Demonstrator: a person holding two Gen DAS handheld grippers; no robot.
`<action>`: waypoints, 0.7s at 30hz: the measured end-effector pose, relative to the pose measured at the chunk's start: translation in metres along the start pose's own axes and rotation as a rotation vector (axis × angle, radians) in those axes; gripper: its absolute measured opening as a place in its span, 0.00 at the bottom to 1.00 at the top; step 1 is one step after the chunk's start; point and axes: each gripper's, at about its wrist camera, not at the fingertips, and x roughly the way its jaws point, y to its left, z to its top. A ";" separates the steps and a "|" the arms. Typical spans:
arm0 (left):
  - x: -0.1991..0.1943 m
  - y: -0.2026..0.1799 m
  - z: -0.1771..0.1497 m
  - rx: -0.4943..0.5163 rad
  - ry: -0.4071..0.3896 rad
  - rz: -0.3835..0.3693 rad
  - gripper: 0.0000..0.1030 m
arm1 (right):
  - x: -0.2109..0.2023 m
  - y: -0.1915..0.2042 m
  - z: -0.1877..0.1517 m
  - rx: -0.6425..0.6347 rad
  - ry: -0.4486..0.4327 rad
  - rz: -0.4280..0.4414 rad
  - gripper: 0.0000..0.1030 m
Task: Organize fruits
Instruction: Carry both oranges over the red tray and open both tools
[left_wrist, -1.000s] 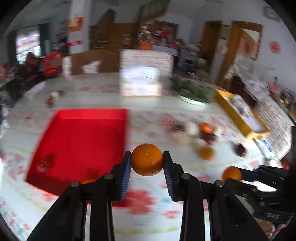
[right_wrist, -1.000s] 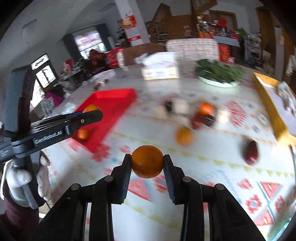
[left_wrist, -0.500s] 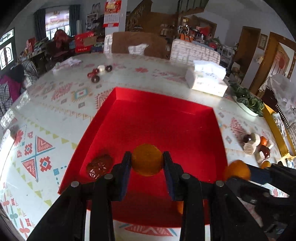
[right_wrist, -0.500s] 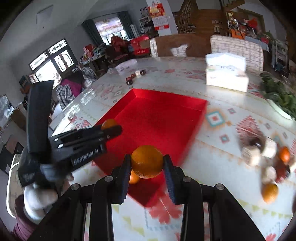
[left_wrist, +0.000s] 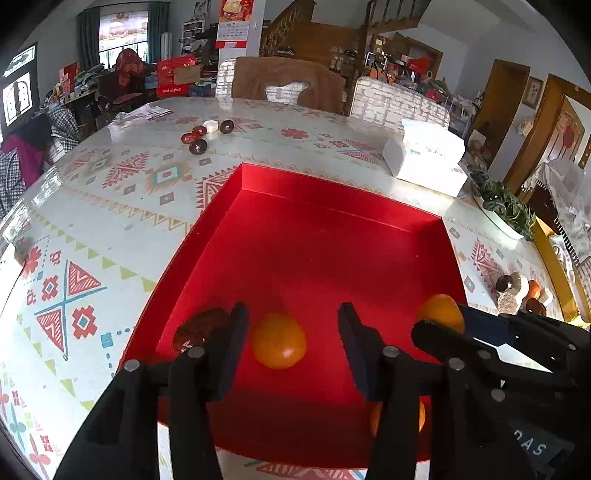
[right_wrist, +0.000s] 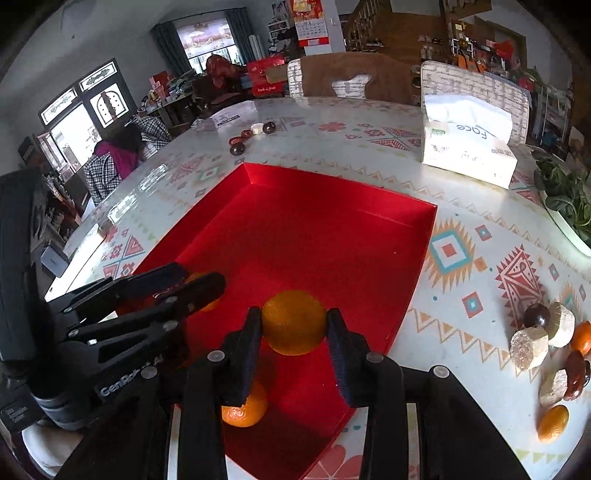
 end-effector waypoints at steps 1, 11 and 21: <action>-0.002 0.000 -0.001 0.001 -0.002 0.004 0.49 | -0.002 0.000 -0.001 0.000 -0.001 -0.001 0.38; -0.041 0.008 -0.011 -0.049 -0.074 0.000 0.57 | -0.022 0.004 -0.012 -0.049 -0.044 -0.048 0.48; -0.082 0.014 -0.033 -0.101 -0.148 -0.041 0.67 | -0.016 0.042 -0.053 -0.331 -0.004 -0.287 0.50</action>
